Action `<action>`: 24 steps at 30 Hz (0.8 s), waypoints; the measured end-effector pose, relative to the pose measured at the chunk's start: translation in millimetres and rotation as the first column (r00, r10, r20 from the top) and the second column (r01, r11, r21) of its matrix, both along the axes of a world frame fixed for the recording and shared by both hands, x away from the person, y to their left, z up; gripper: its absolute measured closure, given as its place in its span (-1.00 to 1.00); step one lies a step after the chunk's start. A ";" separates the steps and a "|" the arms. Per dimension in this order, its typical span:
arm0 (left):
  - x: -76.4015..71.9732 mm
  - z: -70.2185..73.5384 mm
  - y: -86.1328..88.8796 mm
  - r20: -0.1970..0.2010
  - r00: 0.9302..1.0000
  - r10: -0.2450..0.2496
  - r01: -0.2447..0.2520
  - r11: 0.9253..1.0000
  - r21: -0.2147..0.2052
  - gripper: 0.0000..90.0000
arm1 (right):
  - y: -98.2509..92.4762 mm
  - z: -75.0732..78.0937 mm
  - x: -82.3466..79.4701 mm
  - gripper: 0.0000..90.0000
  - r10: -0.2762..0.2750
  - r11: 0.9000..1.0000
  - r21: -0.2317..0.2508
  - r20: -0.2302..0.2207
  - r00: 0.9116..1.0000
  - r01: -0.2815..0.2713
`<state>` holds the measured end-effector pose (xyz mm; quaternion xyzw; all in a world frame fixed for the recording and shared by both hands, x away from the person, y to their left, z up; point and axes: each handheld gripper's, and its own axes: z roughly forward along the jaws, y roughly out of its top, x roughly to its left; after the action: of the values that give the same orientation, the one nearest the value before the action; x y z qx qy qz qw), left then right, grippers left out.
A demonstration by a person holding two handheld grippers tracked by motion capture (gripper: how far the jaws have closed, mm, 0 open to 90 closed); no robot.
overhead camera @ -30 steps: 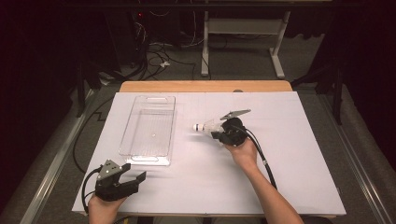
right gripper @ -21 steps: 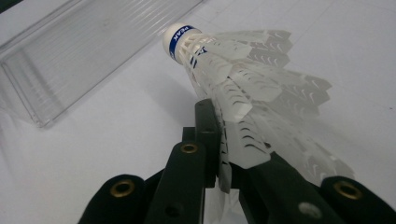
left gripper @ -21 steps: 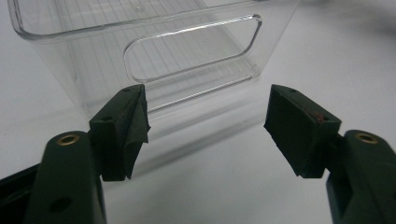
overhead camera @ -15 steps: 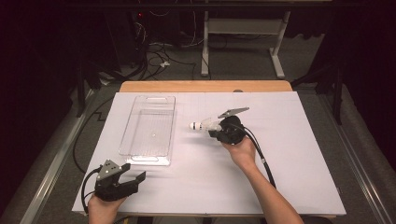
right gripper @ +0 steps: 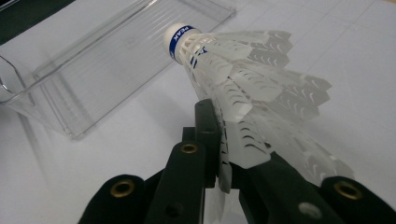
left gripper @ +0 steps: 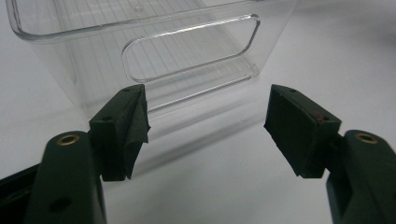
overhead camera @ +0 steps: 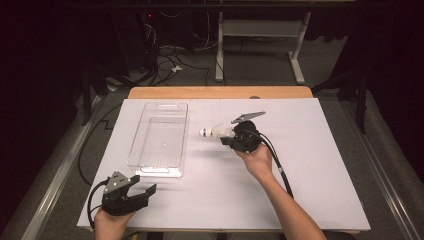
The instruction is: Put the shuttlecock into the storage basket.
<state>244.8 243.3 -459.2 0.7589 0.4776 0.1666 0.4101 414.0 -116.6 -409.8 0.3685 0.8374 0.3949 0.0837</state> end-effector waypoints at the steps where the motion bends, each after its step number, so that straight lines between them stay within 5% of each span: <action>1: 0.1 0.1 0.2 0.000 1.000 0.000 0.000 1.000 0.001 -0.31 | 0.7 1.2 0.1 0.99 0.001 1.000 0.000 -0.003 1.000 -0.001; 24: 0.0 0.4 2.1 0.002 1.000 0.004 -0.004 1.000 0.002 -0.31 | 26.8 19.9 9.5 0.98 0.053 0.998 0.025 -0.009 0.999 -0.052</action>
<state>244.8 245.4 -458.8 0.7582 0.4787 0.1687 0.4093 423.5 -89.8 -389.9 0.3493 0.8422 0.4056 0.0649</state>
